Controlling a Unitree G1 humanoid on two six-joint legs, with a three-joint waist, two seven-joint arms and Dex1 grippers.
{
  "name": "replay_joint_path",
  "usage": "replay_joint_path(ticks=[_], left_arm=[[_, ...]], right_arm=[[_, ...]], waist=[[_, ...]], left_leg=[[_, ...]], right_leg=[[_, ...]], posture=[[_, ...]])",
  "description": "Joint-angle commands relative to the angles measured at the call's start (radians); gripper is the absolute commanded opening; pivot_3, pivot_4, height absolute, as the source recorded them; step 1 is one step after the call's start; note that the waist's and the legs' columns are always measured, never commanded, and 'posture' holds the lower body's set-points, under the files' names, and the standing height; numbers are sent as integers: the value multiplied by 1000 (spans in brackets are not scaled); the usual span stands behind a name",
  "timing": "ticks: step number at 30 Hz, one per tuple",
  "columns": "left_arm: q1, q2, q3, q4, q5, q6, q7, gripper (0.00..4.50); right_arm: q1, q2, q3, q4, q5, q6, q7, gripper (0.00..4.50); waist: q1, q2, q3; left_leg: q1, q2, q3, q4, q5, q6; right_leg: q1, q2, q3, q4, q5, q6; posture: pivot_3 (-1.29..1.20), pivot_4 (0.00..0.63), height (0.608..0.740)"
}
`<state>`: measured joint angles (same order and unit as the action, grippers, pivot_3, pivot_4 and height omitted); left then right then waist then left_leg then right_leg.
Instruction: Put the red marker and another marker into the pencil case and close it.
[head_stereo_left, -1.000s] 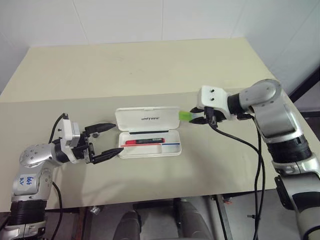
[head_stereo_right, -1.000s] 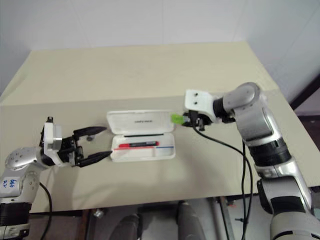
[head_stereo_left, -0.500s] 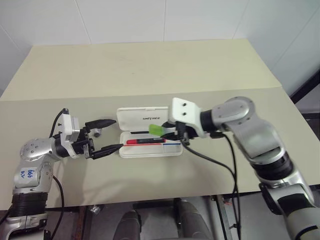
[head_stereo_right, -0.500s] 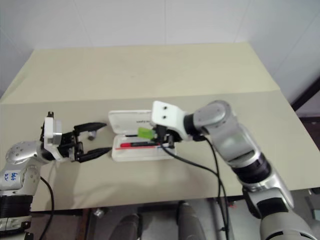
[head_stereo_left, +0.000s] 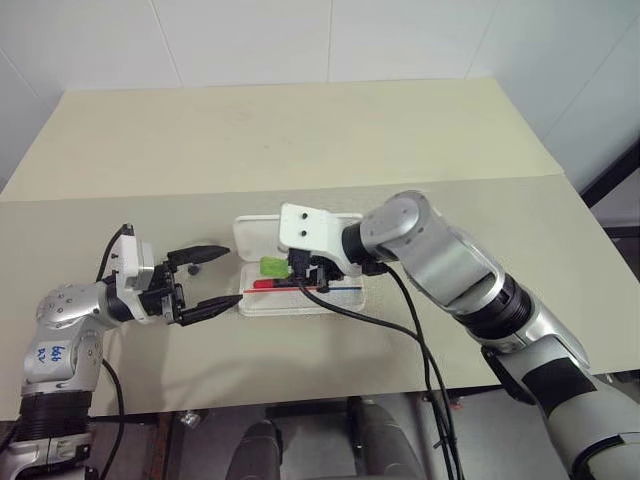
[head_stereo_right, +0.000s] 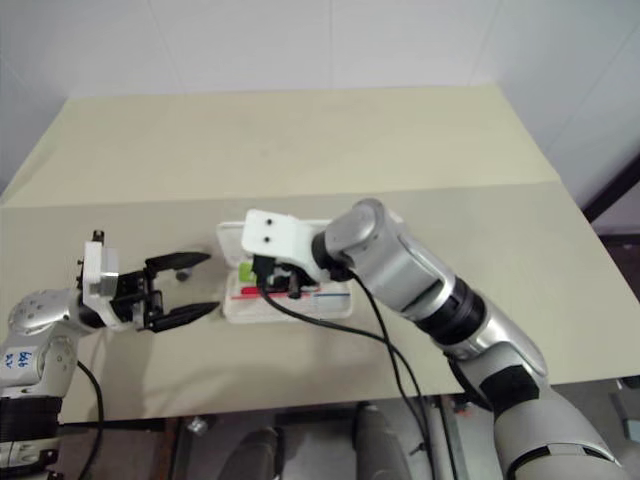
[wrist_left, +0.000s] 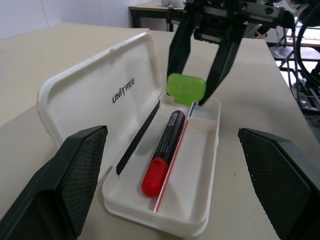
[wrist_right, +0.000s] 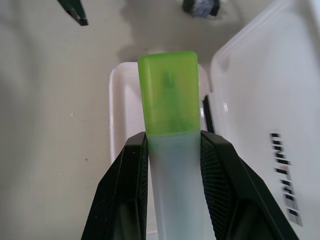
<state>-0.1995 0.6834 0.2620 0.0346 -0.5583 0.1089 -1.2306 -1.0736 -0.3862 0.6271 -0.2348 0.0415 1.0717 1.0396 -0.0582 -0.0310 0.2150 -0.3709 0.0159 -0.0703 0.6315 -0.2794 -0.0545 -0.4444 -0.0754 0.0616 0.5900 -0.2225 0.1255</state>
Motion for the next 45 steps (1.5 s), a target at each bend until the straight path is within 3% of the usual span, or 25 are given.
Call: replay_joint_path(ticks=[1, 21, 45], left_arm=[[38, 15, 46, -70, -28, -4, 15, 4500], [175, 24, 117, -180, -43, 3, 91, 4500], [210, 19, 117, -211, -41, -5, 143, 4500]], right_arm=[[-39, 9, 15, -1, 17, 5, -2, 1153], [-148, 79, 169, 158, -8, 11, -4, 1153], [-218, 162, 229, 213, 19, 126, -13, 1153]], waist=[[1, 0, 0], [-1, 0, 0], [-2, 0, 0]], left_leg=[[0, 0, 0, 0, 0, 0], [0, 0, 0, -1, 0, 0], [0, 0, 0, -1, 0, 0]], right_leg=[[0, 0, 0, 0, 0, 0], [0, 0, 0, 0, 0, -1], [0, 0, -1, -1, -1, -1]], posture=[[0, 150, 740], [0, 150, 740], [0, 150, 740]])
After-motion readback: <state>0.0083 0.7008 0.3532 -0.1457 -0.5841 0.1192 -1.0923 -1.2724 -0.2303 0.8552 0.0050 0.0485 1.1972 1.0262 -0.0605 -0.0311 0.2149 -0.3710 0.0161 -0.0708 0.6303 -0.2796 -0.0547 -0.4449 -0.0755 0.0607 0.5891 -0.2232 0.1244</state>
